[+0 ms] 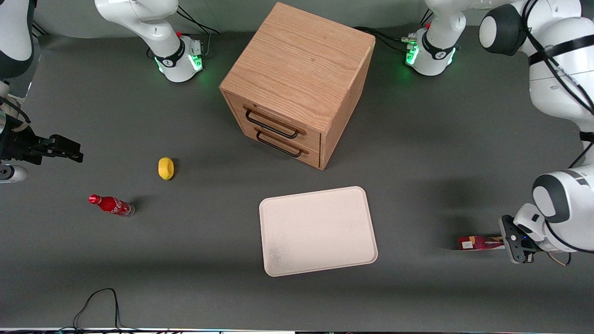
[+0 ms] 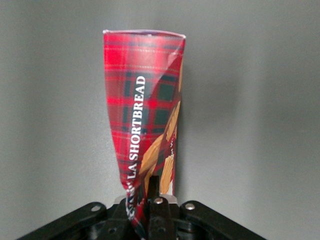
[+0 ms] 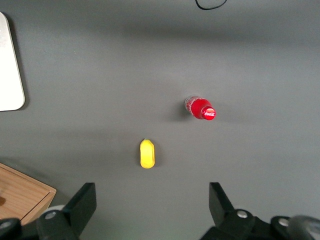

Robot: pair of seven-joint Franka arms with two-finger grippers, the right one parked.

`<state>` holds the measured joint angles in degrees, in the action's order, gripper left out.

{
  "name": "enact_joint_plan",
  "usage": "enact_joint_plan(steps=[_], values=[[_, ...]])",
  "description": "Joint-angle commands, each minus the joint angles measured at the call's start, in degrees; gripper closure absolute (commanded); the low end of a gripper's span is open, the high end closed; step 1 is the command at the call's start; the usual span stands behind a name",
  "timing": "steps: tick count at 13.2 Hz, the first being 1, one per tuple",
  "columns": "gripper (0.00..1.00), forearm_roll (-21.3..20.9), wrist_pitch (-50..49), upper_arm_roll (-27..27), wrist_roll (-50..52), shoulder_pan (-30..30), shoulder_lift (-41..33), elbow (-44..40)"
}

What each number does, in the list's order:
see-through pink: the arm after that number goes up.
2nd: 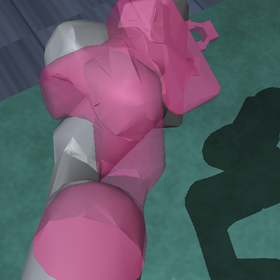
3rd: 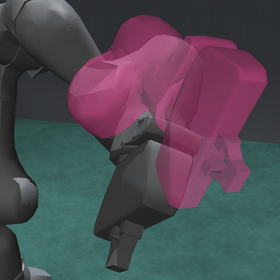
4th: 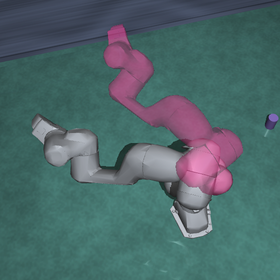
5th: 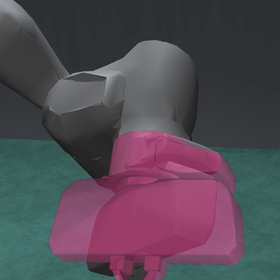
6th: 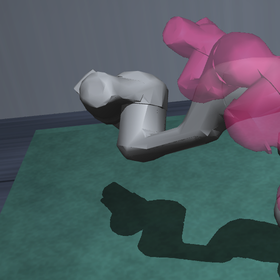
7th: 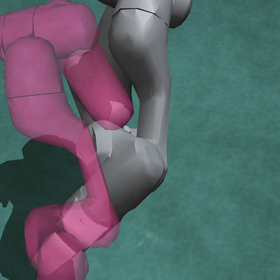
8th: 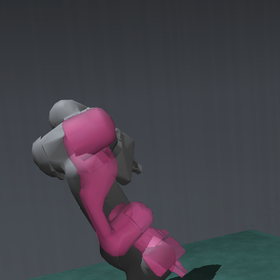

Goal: Place red cookie box on tray
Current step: 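Lift the box upright and carry it toward the white tray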

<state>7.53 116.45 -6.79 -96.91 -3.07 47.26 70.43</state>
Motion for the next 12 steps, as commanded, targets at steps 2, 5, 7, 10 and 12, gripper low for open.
enact_joint_plan(steps=[2,5,7,10,12], values=[[1.00,0.6,-15.8,-0.9,-0.7,-0.1,-2.1,-10.8],[1.00,0.6,-27.1,-2.4,0.0,-0.4,-3.2,-19.2],[1.00,0.3,-31.8,-2.6,2.6,-0.4,-4.8,-22.3],[1.00,0.1,-33.4,-2.5,7.1,-0.1,-7.4,-22.3],[1.00,-0.1,-33.7,-2.3,11.6,1.0,-8.4,-22.2]])
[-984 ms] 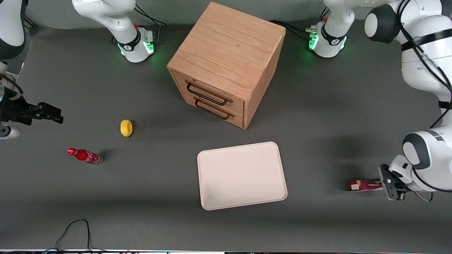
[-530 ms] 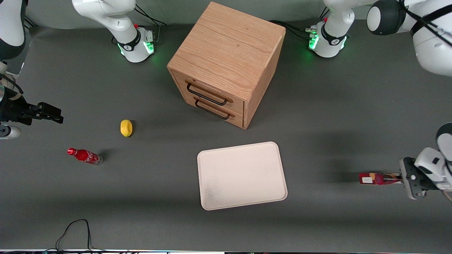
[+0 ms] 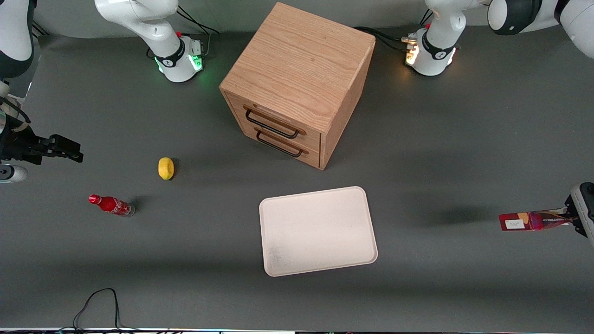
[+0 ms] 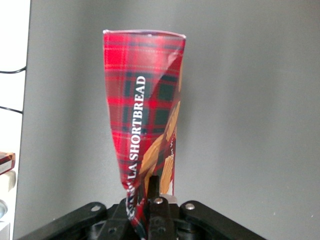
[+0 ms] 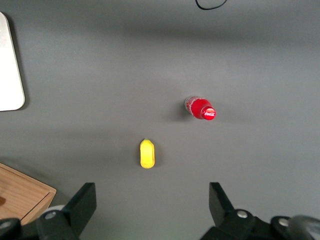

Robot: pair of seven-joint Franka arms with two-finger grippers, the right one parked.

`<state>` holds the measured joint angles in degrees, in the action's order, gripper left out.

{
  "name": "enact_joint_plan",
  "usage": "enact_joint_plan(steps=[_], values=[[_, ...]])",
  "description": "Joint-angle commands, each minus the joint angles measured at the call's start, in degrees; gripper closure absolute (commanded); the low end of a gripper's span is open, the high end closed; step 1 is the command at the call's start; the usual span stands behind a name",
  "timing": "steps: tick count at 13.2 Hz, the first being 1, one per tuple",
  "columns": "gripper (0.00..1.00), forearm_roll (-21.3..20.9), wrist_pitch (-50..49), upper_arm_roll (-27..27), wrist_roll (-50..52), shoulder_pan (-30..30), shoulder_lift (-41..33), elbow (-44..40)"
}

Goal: Place red cookie box on tray
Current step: 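Lift the box upright and carry it toward the white tray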

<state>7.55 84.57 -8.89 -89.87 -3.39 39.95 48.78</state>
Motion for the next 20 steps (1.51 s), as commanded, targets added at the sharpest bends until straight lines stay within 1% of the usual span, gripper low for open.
enact_joint_plan(steps=[1,3,5,8,10,14,17,18,20], values=[[1.00,-0.1,-2.5,-0.3,9.8,2.8,-1.7,-0.3],[1.00,-2.4,-3.7,-0.2,21.6,6.4,-3.1,-0.3],[1.00,-4.1,-3.9,-0.2,35.9,11.9,-3.9,-0.2],[1.00,-4.1,-2.0,0.4,57.8,19.5,-3.3,-0.2],[1.00,-4.1,2.4,2.3,71.7,23.3,-1.6,0.1],[1.00,-4.1,12.5,9.2,91.4,24.7,3.2,0.2],[1.00,-4.1,18.1,9.6,103.6,26.4,7.7,0.2],[1.00,-4.1,19.0,9.6,106.1,26.4,8.8,0.3],[1.00,-4.2,20.7,9.5,108.0,26.4,10.1,1.4]])
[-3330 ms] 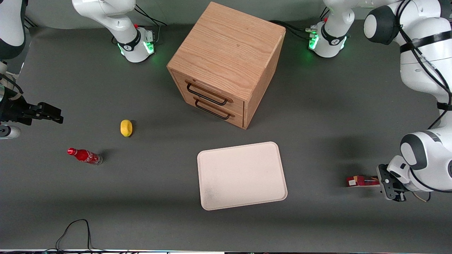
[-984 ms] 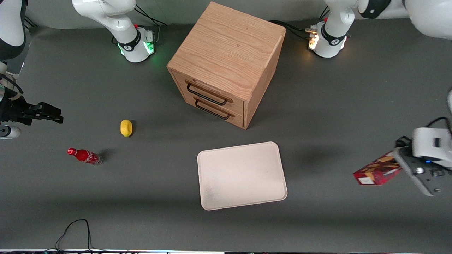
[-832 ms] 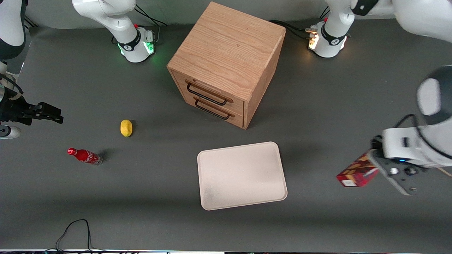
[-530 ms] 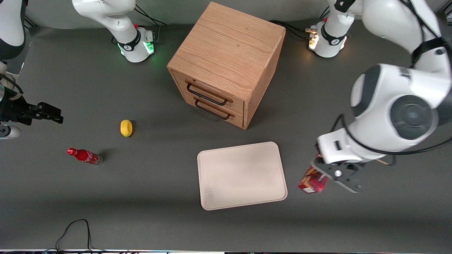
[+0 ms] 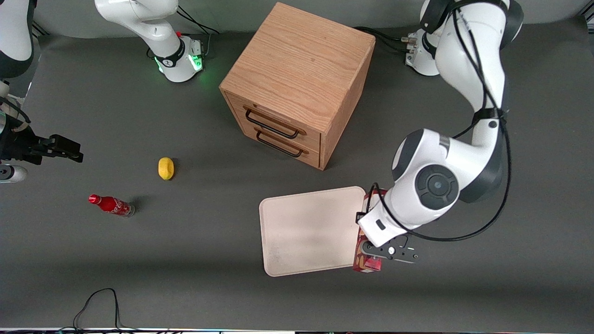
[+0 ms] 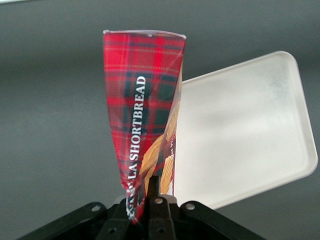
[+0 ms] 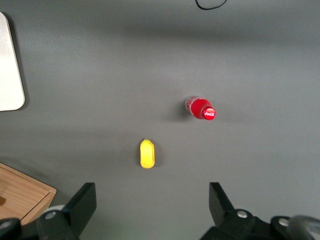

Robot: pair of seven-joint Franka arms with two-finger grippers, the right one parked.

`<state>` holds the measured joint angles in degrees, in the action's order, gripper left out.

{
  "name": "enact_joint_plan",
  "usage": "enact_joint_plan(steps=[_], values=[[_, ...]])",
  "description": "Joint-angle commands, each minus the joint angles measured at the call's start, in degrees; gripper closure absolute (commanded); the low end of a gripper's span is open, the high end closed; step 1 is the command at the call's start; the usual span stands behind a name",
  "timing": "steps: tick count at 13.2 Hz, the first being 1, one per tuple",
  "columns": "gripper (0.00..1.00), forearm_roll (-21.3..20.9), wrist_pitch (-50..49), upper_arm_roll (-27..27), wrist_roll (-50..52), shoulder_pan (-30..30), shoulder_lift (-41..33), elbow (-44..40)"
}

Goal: Place red cookie box on tray
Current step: 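Lower the box onto the tray and open the left gripper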

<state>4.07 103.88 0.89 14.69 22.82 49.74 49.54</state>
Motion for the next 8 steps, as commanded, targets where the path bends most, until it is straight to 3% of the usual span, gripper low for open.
enact_joint_plan(steps=[1,8], values=[[1.00,-1.2,2.2,-0.3,4.2,0.2,1.0,2.0],[1.00,-3.4,10.5,-0.6,12.8,0.2,1.8,11.4]])
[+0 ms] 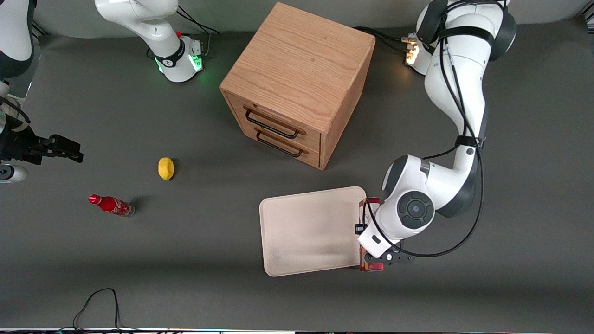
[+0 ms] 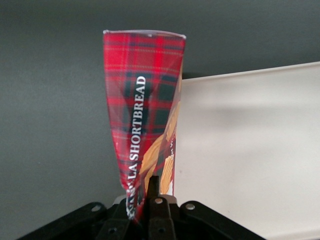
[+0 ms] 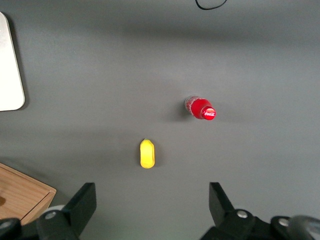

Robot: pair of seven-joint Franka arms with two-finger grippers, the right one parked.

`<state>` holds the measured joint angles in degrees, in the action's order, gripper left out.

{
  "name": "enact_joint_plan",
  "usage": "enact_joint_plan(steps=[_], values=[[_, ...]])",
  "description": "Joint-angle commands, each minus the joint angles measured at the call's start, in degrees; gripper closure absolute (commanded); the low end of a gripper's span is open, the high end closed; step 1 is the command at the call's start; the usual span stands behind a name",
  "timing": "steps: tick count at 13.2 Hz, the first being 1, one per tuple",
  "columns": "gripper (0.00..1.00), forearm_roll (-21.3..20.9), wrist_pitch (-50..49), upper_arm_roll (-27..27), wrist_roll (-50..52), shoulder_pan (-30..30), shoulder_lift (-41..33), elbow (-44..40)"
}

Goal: Place red cookie box on tray
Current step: 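Lower the box onto the tray and open the left gripper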

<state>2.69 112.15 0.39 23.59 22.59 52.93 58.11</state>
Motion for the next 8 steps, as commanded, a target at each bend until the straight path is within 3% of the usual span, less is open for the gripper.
enact_joint_plan(steps=[1,8], values=[[1.00,-2.2,2.8,-0.1,5.2,0.4,-1.1,2.9],[1.00,-2.6,5.3,0.0,13.5,2.6,0.3,3.2]])
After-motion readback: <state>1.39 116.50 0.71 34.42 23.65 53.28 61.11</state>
